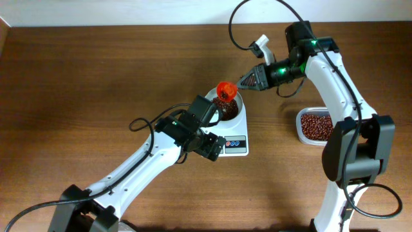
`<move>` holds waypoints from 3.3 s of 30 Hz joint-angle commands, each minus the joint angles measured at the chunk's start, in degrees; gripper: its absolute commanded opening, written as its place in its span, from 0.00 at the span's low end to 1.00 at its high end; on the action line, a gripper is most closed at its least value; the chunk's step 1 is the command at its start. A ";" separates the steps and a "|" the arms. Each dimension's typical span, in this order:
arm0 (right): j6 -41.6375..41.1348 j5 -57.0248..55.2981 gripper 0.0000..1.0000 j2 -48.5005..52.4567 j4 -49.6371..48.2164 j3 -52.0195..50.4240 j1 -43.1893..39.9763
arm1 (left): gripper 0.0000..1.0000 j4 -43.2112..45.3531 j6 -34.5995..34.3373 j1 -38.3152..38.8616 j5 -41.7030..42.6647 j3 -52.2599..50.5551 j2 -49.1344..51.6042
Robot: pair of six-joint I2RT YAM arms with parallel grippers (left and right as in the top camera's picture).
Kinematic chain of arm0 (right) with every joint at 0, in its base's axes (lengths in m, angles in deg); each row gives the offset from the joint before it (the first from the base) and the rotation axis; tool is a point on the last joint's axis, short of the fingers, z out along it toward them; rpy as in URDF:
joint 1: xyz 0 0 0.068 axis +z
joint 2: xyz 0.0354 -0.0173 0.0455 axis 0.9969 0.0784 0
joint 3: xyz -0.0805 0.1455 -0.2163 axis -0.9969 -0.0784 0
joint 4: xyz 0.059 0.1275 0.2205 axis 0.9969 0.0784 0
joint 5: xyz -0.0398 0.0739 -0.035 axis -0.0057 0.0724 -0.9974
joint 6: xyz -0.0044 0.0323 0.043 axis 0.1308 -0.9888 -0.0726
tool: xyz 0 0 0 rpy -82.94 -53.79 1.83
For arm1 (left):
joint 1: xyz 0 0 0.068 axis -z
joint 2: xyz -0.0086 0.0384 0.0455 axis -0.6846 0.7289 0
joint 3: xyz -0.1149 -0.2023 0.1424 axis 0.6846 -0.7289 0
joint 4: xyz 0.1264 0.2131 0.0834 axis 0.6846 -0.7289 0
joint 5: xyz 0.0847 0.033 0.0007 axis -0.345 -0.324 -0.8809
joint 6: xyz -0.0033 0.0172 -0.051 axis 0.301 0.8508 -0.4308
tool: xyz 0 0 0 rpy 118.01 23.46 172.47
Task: Scoop item into bowl and weigh 50g on scale
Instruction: 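Hold the scoop above the bowl and tap out remaining beans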
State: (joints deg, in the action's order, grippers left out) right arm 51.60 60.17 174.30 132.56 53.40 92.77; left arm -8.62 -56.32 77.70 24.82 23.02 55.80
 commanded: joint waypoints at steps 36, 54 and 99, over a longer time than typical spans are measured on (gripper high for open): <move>6.86 -28.63 0.04 0.46 -0.90 -3.08 12.02 | 0.99 0.13 -0.55 0.33 -0.37 -0.22 -0.83; -6.47 -1.51 0.04 0.46 1.68 -0.48 1.40 | 0.99 0.13 -0.55 0.33 -0.37 -0.22 -0.83; 7.17 -30.73 0.04 0.46 -6.47 -0.52 8.37 | 0.99 0.13 -0.55 0.33 -0.37 -0.22 -0.83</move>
State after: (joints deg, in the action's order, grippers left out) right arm 57.11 38.73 174.25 127.25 51.61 99.19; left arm -8.62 -56.32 77.70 24.85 23.02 55.80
